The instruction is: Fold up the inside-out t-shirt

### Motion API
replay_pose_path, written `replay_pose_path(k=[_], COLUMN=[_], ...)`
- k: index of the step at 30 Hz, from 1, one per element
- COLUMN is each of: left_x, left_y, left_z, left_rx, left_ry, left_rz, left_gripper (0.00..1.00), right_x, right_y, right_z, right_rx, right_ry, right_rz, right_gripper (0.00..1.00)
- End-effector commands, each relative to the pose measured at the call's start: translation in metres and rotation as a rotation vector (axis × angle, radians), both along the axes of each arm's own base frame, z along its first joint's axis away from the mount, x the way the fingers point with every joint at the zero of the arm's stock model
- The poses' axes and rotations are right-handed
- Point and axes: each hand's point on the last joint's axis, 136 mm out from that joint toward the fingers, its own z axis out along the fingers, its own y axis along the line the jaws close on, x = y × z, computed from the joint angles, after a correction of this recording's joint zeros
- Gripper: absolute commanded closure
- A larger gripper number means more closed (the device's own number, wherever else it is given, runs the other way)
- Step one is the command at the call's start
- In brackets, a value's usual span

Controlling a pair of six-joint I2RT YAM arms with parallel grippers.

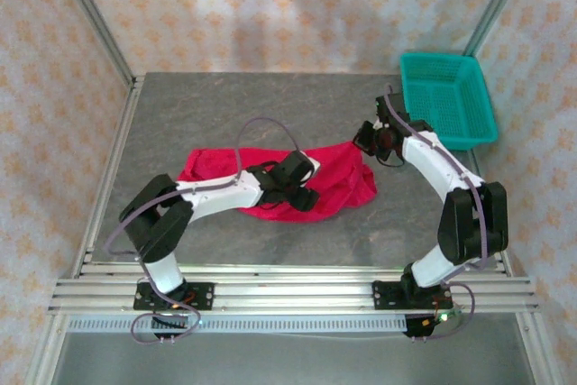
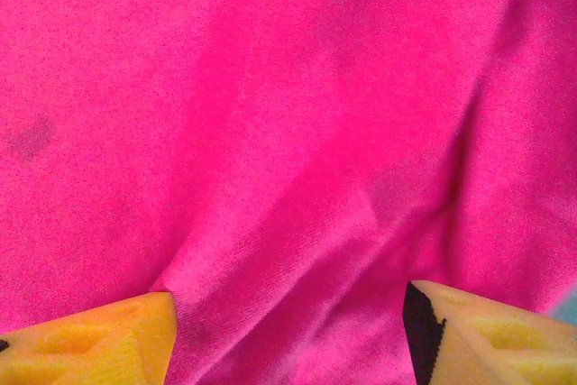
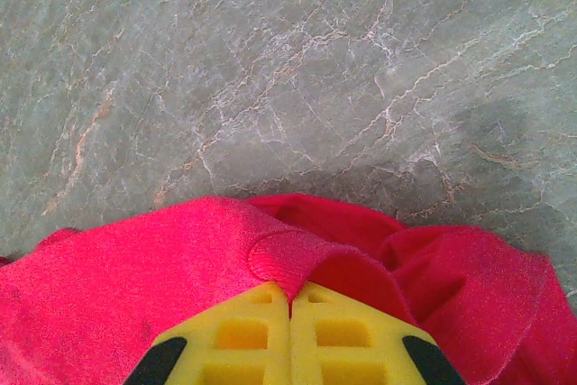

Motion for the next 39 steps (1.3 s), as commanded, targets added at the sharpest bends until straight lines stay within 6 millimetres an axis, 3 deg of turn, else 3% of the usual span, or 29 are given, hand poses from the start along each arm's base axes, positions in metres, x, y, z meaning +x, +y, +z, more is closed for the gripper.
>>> replay_pose_path(k=[1,5,6,9,14,17,20,26,28,32,34,36,39], left_x=[0.017,0.024,0.026,0.032,0.042,0.045,0.047,0.056,0.057,0.056,0.057,0.057,0.057], left_y=[0.004,0.014,0.017,0.027,0.039,0.040,0.039,0.035,0.031,0.029,0.031,0.031,0.031], left_z=[-0.007,-0.016,-0.015,-0.002,0.037,0.057,0.063,0.053,0.046,0.036,0.035,0.032,0.029], left_rx=[0.069,0.167,0.191,0.209,0.148,0.099,0.061,-0.002,-0.022,-0.038,-0.052,-0.072,-0.073], left_ry=[-0.050,-0.056,-0.060,-0.066,-0.088,-0.096,-0.089,-0.041,-0.021,0.015,0.024,0.045,0.063], left_rz=[0.034,0.049,0.057,0.077,0.128,0.149,0.159,0.198,0.208,0.236,0.253,0.261,0.268], left_gripper=[0.33,0.38,0.44,0.68,1.00,1.00,1.00,1.00,1.00,1.00,1.00,1.00,1.00], right_x=[0.001,0.000,0.000,0.000,0.000,0.002,0.010,0.047,0.052,0.024,0.002,-0.020,-0.046], right_y=[-0.009,-0.013,-0.014,-0.014,-0.014,-0.015,-0.019,-0.022,-0.019,-0.015,-0.013,-0.015,0.005], right_z=[0.004,0.006,0.006,0.005,-0.009,-0.019,-0.023,-0.020,-0.023,-0.023,-0.020,-0.013,-0.008], right_rx=[-0.014,-0.015,-0.014,-0.016,-0.023,-0.034,-0.062,-0.118,-0.124,-0.195,-0.257,-0.344,-0.369], right_ry=[-0.017,-0.018,-0.019,-0.018,0.008,0.020,0.019,0.000,0.041,0.091,0.090,0.080,0.039], right_rz=[-0.010,-0.017,-0.018,-0.016,-0.009,-0.013,-0.023,-0.032,-0.021,0.001,0.017,0.030,0.078], right_gripper=[1.00,1.00,1.00,1.00,1.00,1.00,1.00,1.00,0.97,0.64,0.58,0.59,0.73])
